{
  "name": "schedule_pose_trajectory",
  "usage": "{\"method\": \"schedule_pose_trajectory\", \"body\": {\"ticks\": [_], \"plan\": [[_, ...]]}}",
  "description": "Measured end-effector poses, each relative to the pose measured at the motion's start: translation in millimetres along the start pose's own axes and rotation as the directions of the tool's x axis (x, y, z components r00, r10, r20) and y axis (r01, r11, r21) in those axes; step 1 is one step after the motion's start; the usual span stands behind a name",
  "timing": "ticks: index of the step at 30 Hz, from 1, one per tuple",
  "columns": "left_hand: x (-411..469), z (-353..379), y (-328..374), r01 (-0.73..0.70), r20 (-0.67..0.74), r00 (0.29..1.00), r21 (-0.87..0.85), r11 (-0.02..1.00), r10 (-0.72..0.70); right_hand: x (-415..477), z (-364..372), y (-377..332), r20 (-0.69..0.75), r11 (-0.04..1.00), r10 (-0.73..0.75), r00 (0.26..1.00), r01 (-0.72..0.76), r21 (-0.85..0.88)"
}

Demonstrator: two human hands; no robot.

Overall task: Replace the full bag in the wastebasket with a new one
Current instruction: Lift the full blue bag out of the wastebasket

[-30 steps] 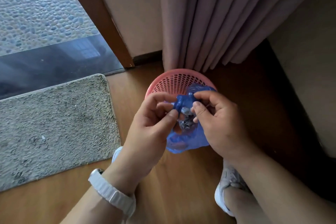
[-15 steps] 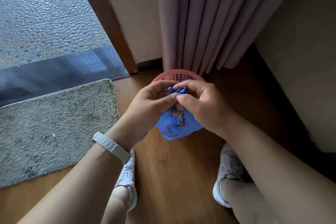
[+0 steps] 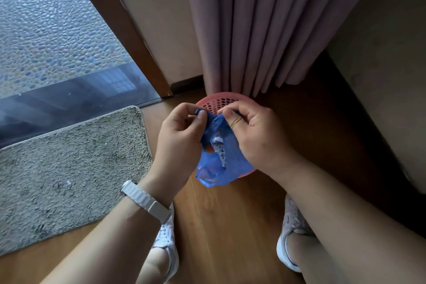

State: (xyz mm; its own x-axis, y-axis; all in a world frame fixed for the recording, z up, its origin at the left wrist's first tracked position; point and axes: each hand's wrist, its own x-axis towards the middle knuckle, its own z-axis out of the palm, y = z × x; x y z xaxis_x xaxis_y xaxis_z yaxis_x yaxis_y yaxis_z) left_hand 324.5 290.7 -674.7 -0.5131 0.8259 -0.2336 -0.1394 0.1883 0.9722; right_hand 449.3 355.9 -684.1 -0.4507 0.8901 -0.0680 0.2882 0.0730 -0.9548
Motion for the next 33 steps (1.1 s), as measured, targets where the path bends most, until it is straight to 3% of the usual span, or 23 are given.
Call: {"method": "schedule_pose_trajectory", "body": {"ticks": [12, 17, 20, 26, 33], "plan": [[-12.5, 4.7, 2.0, -0.021, 0.277, 0.96, -0.063, 0.998, 0.038, 4.8, -16.5, -0.8, -0.314, 0.991, 0.13, 0.941, -0.125, 0.036], [-9.2, 5.0, -7.1, -0.195, 0.282, 0.947, 0.134, 0.972, 0.151, 4.6, -18.9, -3.1, -0.17, 0.987, 0.15, 0.974, -0.139, 0.077], [-7.1, 5.5, -8.0, -0.219, 0.251, 0.953, 0.19, 0.957, 0.168, 3.3, -18.1, -2.1, -0.124, 0.986, 0.153, 0.98, -0.144, 0.08], [-4.8, 3.5, -6.0, -0.21, 0.229, 0.958, 0.153, 0.966, 0.173, 1.2, -16.1, -5.1, 0.067, 0.995, 0.095, 0.993, -0.093, -0.032], [-3.4, 0.3, -6.0, -0.173, 0.198, 0.969, 0.104, 0.979, 0.15, -4.5, -19.8, -9.8, 0.292, 0.982, 0.188, 0.938, -0.187, -0.034]]}}
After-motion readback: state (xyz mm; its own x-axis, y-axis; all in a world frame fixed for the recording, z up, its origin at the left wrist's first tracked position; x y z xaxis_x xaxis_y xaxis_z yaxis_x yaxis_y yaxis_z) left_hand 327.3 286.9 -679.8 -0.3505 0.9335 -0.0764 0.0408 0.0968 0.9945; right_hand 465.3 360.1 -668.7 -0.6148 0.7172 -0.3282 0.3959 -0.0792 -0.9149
